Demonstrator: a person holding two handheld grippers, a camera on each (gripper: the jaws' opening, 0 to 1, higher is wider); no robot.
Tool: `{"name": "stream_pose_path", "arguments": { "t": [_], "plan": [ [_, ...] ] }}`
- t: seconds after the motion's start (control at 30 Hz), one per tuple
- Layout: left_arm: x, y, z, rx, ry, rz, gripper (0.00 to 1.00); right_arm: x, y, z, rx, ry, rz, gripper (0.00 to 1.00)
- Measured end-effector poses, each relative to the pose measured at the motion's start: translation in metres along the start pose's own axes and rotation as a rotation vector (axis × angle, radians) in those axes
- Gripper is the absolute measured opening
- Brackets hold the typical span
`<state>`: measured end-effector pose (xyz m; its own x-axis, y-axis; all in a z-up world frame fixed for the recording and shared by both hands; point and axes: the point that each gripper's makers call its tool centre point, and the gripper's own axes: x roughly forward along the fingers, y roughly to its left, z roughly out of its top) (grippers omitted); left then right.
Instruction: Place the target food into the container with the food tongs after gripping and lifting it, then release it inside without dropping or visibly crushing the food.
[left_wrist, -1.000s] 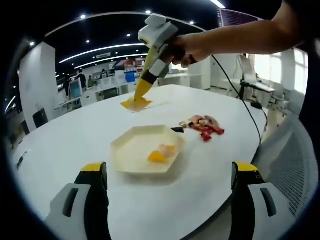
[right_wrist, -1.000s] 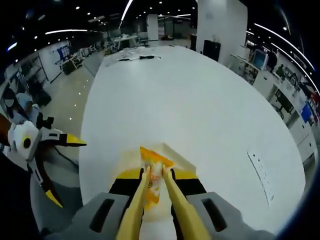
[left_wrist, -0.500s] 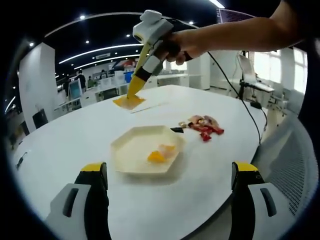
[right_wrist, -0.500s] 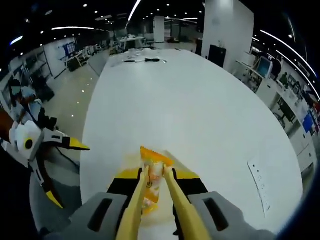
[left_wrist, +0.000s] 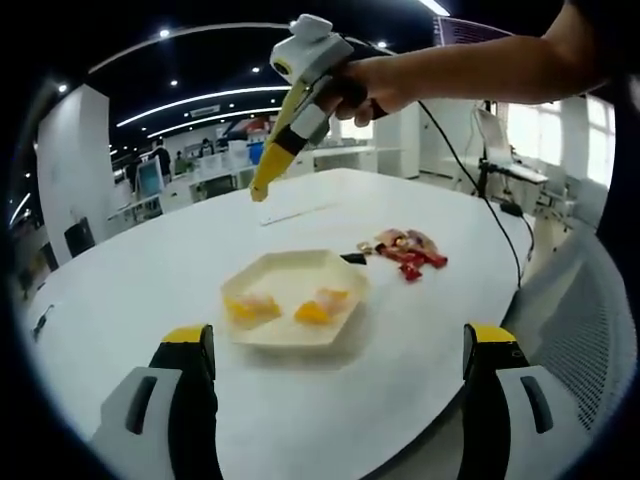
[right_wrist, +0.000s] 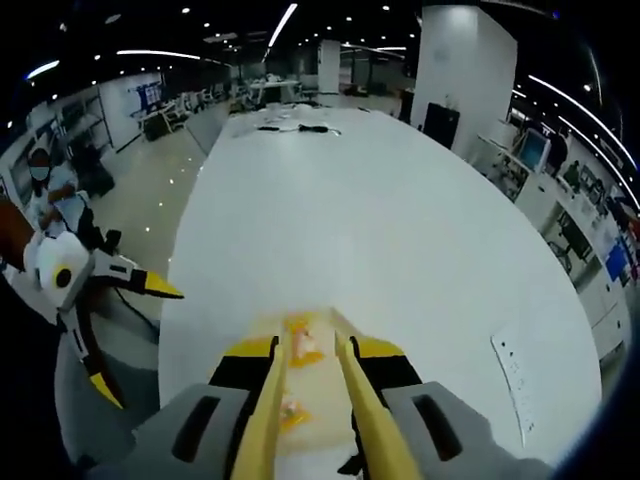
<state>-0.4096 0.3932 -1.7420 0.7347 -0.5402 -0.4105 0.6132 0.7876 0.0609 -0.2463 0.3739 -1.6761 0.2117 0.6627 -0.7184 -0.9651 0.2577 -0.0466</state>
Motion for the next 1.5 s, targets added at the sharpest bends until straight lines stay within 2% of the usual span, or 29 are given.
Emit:
{"name": "stream_pose_path", "arguments": {
  "t": [0.17,0.37,0.43,0.57,0.8,1.1,1.27,1.5],
  "plan": [
    [0.000,-0.001,-0.001,0.000,0.004,-0.005,0.99,-0.003,-0.005,-0.001,-0.032,-0.008,-0.027,0.27],
    [0.000,-0.001,-0.001,0.014,0.009,-0.003,0.99,-0.007,-0.006,0.000,-0.022,-0.025,-0.023,0.27],
    [0.000,-0.003,-0.002,0.024,0.011,-0.014,0.99,-0.008,-0.004,-0.002,-0.047,-0.012,-0.014,0.27],
    [0.000,-0.002,0.000,0.021,0.003,-0.010,0.99,-0.011,-0.004,-0.007,-0.043,-0.007,-0.011,0.27],
    [0.000,-0.003,0.000,0.028,0.000,-0.009,0.99,-0.017,-0.004,-0.021,-0.050,0.012,-0.006,0.27],
    [0.000,-0.002,0.002,0.013,-0.006,-0.005,0.99,-0.031,-0.015,-0.045,-0.007,0.022,-0.032,0.27],
    [0.001,-0.003,0.000,0.013,-0.001,-0.010,0.99,-0.039,-0.018,-0.054,0.002,0.000,-0.033,0.27],
    [0.001,-0.004,-0.001,0.015,0.003,-0.013,0.99,-0.052,-0.028,-0.068,0.016,-0.017,-0.070,0.27]
  ]
}}
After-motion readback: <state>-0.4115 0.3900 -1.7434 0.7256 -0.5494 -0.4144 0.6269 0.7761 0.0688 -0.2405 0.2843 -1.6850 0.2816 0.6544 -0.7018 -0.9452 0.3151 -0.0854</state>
